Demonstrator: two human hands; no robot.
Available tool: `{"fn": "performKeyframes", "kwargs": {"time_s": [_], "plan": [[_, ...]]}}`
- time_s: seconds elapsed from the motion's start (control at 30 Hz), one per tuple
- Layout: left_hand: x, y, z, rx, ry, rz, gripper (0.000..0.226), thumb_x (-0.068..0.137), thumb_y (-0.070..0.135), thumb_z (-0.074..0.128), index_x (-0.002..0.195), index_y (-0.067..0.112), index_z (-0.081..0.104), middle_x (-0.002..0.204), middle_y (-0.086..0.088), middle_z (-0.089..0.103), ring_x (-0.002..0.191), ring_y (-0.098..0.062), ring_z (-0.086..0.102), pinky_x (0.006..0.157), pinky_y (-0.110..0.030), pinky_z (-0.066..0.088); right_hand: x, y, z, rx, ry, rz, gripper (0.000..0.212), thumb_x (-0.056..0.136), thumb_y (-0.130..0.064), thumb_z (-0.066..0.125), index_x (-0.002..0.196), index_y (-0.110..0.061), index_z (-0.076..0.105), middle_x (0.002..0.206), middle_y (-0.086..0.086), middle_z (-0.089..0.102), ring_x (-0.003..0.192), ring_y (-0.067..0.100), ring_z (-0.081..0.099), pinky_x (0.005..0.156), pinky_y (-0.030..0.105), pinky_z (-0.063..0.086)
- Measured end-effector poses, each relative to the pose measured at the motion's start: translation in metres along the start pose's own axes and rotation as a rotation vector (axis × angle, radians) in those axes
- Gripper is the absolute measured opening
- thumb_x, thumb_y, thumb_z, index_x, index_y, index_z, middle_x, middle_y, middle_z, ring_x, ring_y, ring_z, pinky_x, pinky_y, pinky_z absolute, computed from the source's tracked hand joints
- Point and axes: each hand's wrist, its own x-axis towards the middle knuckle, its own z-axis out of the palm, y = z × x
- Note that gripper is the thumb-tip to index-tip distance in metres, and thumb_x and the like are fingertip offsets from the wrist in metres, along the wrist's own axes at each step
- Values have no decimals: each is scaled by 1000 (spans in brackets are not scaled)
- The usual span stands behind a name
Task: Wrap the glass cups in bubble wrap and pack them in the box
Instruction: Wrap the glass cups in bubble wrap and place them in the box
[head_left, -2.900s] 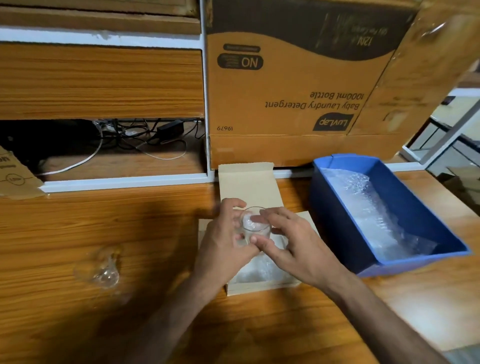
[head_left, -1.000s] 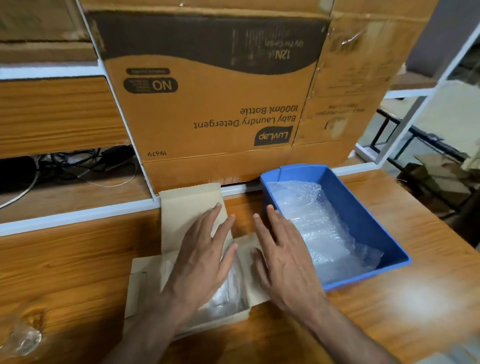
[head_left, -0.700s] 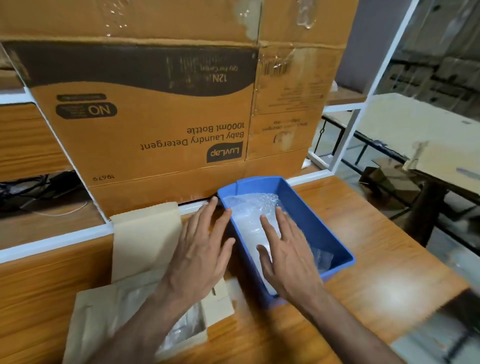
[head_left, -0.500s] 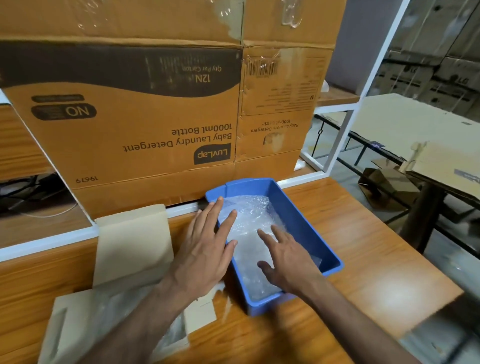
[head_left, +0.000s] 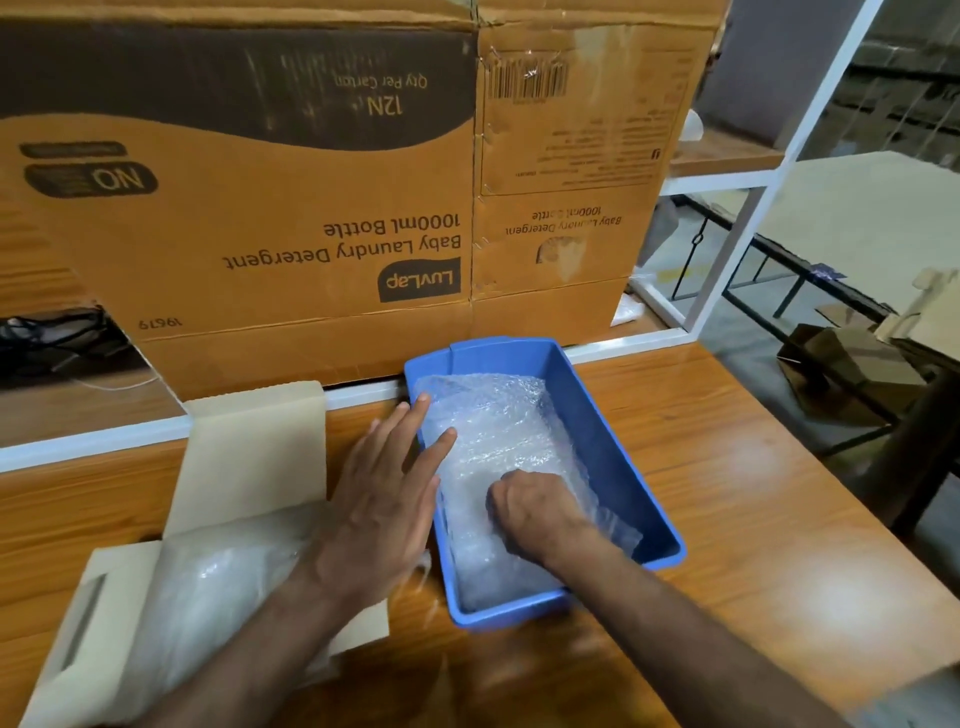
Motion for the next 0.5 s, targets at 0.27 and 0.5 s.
{"fn": "performKeyframes", "kwargs": {"time_s": [0.27,0.5], "plan": [[7,9,-6,-6,45,-29,46,101,15,52,147,13,52,166,-16,28,152,-35,30,116,-56,37,-21,12,-1,227,251,125,25,103,-28,53,119,-29,72,123,-5,63,116,18,61,86,30,52],[18,10,-12,-73,77,-63,49,95,17,58,144,14,55,165,-13,32,149,-33,36,117,-49,38,-46,21,-6,344,769,257,12,89,-21,73,100,-24,77,104,-6,71,91,24,65,46,33,51]]}}
